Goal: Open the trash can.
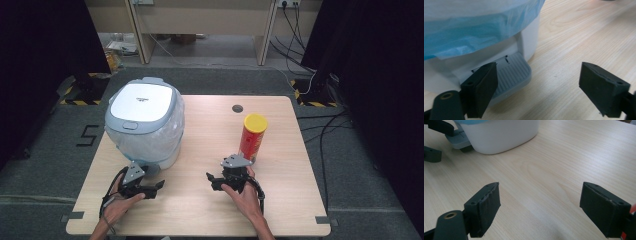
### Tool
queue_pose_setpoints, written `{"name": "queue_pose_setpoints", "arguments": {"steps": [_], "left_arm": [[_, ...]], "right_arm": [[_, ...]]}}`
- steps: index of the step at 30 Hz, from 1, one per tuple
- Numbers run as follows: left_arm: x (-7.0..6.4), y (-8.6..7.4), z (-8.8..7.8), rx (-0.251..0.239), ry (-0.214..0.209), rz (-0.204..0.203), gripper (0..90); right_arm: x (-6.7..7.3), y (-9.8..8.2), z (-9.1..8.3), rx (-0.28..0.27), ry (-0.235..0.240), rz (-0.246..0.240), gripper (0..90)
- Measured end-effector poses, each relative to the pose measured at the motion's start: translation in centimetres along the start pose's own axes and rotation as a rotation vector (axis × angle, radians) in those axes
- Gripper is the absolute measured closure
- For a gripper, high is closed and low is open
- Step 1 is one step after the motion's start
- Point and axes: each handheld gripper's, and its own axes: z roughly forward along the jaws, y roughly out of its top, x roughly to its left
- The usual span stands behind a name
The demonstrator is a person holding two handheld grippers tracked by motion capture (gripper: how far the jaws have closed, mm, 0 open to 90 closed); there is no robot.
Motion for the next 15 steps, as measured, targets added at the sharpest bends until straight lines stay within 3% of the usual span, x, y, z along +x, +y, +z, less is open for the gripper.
{"name": "queue_pose_setpoints", "arguments": {"steps": [6,15], "left_arm": [[-0.3,0.0,0.2,0.02,0.009,0.038,14.3],[-0.3,-0.1,0.3,0.033,-0.005,0.05,14.4]], "right_arm": [[-0.5,-0.2,-1.0,-0.011,-0.014,0.01,16.9],[-1.0,-0.6,-1.7,-0.002,-0.029,0.018,17.1]]}}
